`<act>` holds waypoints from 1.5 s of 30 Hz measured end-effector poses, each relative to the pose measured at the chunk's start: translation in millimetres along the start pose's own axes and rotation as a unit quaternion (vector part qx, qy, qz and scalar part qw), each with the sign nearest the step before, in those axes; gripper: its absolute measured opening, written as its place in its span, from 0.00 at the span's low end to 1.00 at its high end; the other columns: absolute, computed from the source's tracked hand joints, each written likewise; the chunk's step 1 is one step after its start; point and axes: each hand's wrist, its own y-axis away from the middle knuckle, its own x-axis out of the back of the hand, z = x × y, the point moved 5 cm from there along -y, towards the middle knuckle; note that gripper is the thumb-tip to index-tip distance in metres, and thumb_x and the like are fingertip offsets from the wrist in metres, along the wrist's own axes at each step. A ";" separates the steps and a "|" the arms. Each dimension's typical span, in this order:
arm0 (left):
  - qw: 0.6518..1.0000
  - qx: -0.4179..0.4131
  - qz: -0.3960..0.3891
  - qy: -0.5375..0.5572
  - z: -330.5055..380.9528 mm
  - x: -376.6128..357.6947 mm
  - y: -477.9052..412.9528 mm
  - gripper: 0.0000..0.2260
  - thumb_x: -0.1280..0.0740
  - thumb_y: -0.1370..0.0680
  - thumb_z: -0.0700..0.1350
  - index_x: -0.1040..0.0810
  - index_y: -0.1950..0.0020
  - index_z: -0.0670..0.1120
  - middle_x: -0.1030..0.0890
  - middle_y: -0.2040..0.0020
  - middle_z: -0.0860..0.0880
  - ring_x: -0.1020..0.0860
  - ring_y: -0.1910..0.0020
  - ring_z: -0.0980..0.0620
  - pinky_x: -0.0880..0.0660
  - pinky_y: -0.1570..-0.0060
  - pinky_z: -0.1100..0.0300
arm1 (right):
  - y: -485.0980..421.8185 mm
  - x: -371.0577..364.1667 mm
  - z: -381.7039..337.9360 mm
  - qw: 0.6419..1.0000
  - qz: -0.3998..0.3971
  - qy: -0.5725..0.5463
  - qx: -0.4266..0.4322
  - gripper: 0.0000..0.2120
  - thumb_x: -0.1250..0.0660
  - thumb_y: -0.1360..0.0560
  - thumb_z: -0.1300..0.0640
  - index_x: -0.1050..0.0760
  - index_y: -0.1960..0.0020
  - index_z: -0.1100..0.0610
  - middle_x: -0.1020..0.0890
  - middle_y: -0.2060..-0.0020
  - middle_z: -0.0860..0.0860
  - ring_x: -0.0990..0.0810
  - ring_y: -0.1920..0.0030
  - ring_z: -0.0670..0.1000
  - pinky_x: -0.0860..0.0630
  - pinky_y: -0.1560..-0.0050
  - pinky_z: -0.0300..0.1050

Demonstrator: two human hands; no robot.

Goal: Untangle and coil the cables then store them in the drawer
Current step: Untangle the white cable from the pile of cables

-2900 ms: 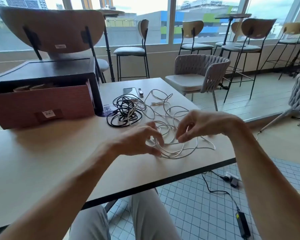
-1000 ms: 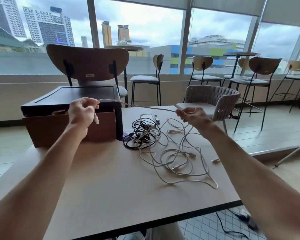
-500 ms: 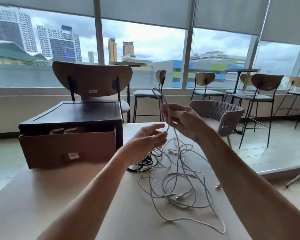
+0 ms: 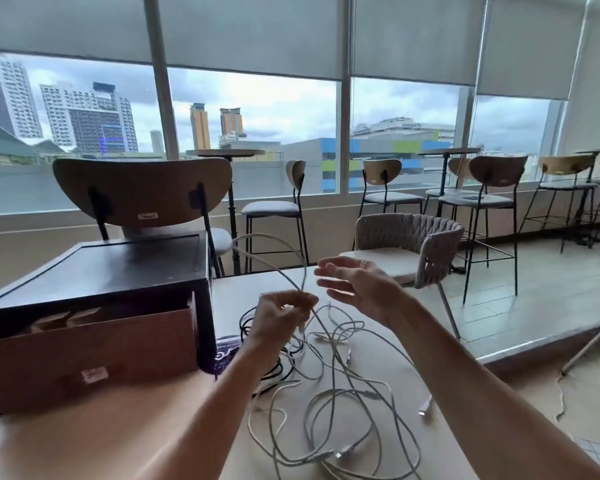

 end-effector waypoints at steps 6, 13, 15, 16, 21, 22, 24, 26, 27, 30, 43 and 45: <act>0.978 0.001 0.092 0.185 29.5 36.8 -11.9 0.06 0.32 0.23 0.33 0.16 0.55 0.42 0.16 0.55 0.44 0.19 0.53 0.51 0.20 0.52 0.60 | 23.9 14.0 60.5 0.946 -0.176 0.269 -0.037 0.15 0.29 0.23 0.56 0.20 0.38 0.58 0.16 0.41 0.53 0.20 0.38 0.53 0.28 0.33 0.50; 0.936 -0.030 0.140 0.321 61.1 66.5 -22.0 0.04 0.31 0.23 0.32 0.18 0.53 0.38 0.15 0.59 0.46 0.16 0.58 0.53 0.18 0.55 0.64 | 29.5 2.0 47.6 0.953 -0.186 0.240 0.003 0.14 0.35 0.19 0.55 0.22 0.36 0.59 0.17 0.40 0.52 0.21 0.37 0.48 0.28 0.38 0.42; 0.936 -0.033 0.133 0.324 64.9 66.8 -22.3 0.03 0.31 0.23 0.32 0.19 0.52 0.36 0.15 0.58 0.45 0.16 0.57 0.53 0.18 0.55 0.64 | 29.3 -13.4 40.5 0.954 -0.202 0.220 0.002 0.14 0.38 0.19 0.52 0.23 0.35 0.53 0.18 0.38 0.49 0.22 0.36 0.48 0.30 0.37 0.45; 0.935 -0.037 0.132 0.326 67.8 65.4 -22.2 0.03 0.31 0.24 0.32 0.19 0.52 0.36 0.15 0.58 0.45 0.17 0.57 0.53 0.18 0.55 0.63 | 28.0 -21.9 41.3 0.948 -0.222 0.227 0.001 0.14 0.36 0.19 0.53 0.22 0.35 0.54 0.18 0.39 0.51 0.21 0.38 0.50 0.28 0.37 0.46; 0.917 -0.079 0.157 0.359 94.7 75.9 -19.6 0.01 0.29 0.25 0.33 0.18 0.54 0.36 0.15 0.61 0.45 0.15 0.60 0.53 0.17 0.52 0.60 | 18.2 -23.0 51.0 0.953 -0.169 0.252 0.015 0.08 0.32 0.22 0.63 0.20 0.47 0.67 0.18 0.61 0.55 0.20 0.62 0.48 0.23 0.56 0.43; 0.908 -0.086 0.172 0.373 99.1 84.4 -17.7 0.01 0.28 0.25 0.33 0.18 0.55 0.37 0.15 0.61 0.45 0.15 0.60 0.52 0.17 0.52 0.60 | 17.0 -13.4 48.8 0.959 -0.134 0.249 0.019 0.08 0.32 0.22 0.63 0.21 0.49 0.68 0.18 0.63 0.55 0.21 0.64 0.48 0.24 0.58 0.43; 0.882 -0.096 0.210 0.410 103.4 108.4 -13.6 0.02 0.27 0.26 0.34 0.18 0.58 0.39 0.15 0.62 0.45 0.15 0.61 0.52 0.17 0.54 0.60 | 18.0 7.6 44.3 0.964 -0.073 0.254 0.019 0.08 0.30 0.23 0.60 0.20 0.52 0.66 0.19 0.65 0.55 0.21 0.65 0.48 0.26 0.60 0.42; 0.860 -0.102 0.238 0.440 103.0 133.2 -12.3 0.04 0.26 0.27 0.35 0.17 0.61 0.40 0.14 0.62 0.46 0.15 0.62 0.53 0.17 0.57 0.61 | 20.2 27.2 40.7 0.969 -0.028 0.244 0.021 0.09 0.28 0.25 0.55 0.19 0.55 0.62 0.18 0.66 0.53 0.21 0.66 0.47 0.26 0.61 0.40; 0.851 -0.106 0.249 0.451 101.0 144.4 -12.0 0.04 0.26 0.26 0.35 0.17 0.61 0.41 0.14 0.62 0.47 0.15 0.62 0.53 0.18 0.58 0.62 | 21.7 34.9 37.9 0.971 -0.004 0.238 0.025 0.12 0.28 0.26 0.52 0.19 0.55 0.61 0.18 0.66 0.52 0.21 0.66 0.47 0.26 0.61 0.40; 0.834 -0.114 0.290 0.455 90.8 168.4 -8.8 0.03 0.26 0.25 0.37 0.19 0.58 0.43 0.15 0.64 0.51 0.17 0.63 0.57 0.19 0.57 0.65 | 24.9 49.7 29.5 0.971 0.068 0.224 0.041 0.18 0.26 0.30 0.47 0.18 0.54 0.63 0.18 0.66 0.52 0.21 0.67 0.47 0.26 0.60 0.40; 0.918 0.054 0.197 0.341 51.1 165.4 15.8 0.08 0.33 0.19 0.44 0.20 0.55 0.41 0.20 0.60 0.49 0.19 0.67 0.57 0.22 0.68 0.70 | 13.9 5.5 -42.8 0.960 0.061 0.245 0.124 0.06 0.41 0.17 0.62 0.29 0.52 0.61 0.17 0.57 0.66 0.14 0.58 0.62 0.17 0.54 0.54; 0.932 0.068 0.167 0.316 48.9 152.6 20.7 0.08 0.34 0.19 0.44 0.20 0.53 0.40 0.19 0.60 0.48 0.19 0.62 0.56 0.21 0.67 0.68 | 13.6 -0.7 -49.4 0.963 0.057 0.223 0.142 0.05 0.42 0.16 0.62 0.31 0.50 0.60 0.17 0.59 0.65 0.15 0.59 0.64 0.17 0.54 0.55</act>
